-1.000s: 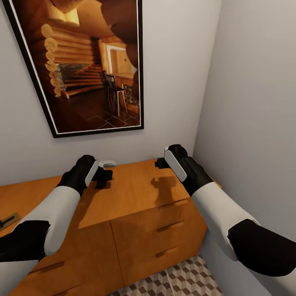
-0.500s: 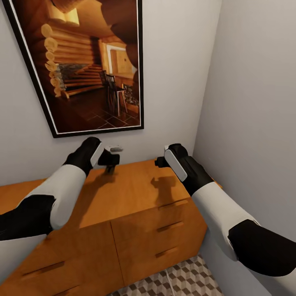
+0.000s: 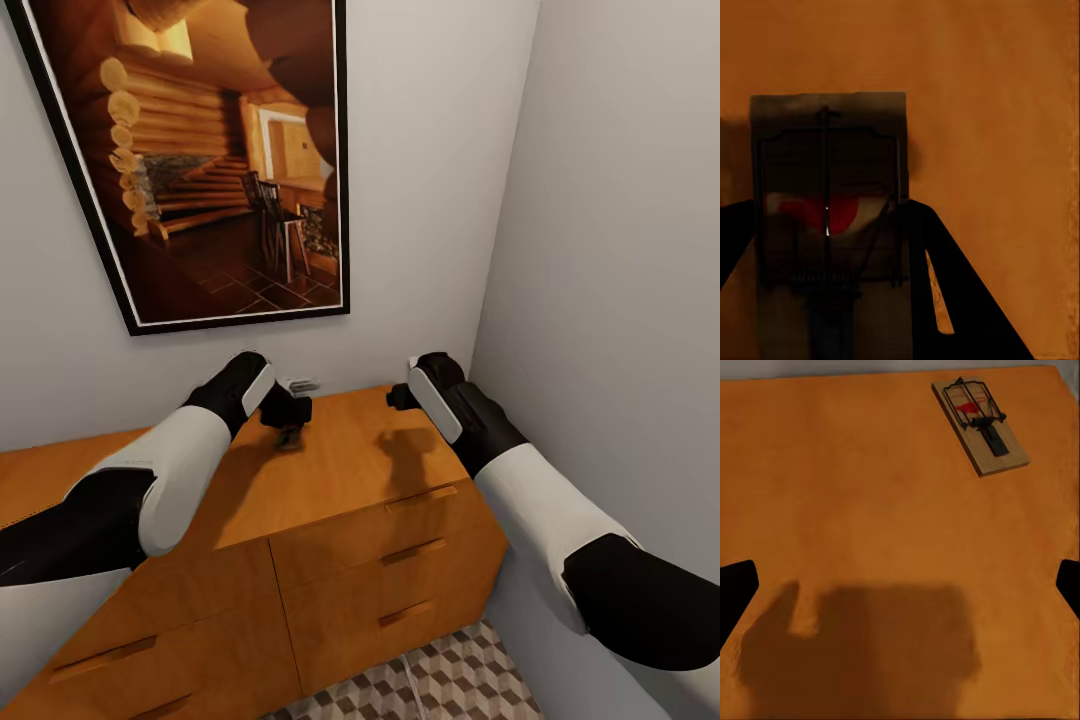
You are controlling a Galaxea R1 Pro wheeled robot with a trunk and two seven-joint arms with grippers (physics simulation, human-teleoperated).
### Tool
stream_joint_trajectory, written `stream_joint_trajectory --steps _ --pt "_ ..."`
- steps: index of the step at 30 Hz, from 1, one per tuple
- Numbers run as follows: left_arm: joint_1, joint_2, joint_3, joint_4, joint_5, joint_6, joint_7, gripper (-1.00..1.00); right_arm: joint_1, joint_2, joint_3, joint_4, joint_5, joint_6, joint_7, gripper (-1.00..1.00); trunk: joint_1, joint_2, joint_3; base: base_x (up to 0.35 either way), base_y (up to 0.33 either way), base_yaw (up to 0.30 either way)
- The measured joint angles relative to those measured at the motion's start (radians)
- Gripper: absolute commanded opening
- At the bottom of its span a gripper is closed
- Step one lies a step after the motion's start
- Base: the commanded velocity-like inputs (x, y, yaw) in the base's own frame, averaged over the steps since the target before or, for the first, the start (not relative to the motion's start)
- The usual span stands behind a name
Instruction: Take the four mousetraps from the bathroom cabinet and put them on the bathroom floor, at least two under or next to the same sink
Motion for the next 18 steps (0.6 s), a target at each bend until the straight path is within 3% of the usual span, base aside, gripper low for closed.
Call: stream_joint_trajectory --steps 6,18 --pt "0.032 -0.011 0.028 -0.011 0.06 0.004 -0.02 -1.0 0.003 -0.034 0.033 0.0 0.012 0.002 -0.03 1.0 0.0 0.0 0.0 0.0 0.0 0.0" --pt "0.039 -0.026 0.025 -0.079 0.179 0.011 -0.062 -1.0 0.003 -0.101 0.1 -0.007 0.017 0.0 0.034 1.0 0.0 0.0 0.0 0.044 0.0 0.0"
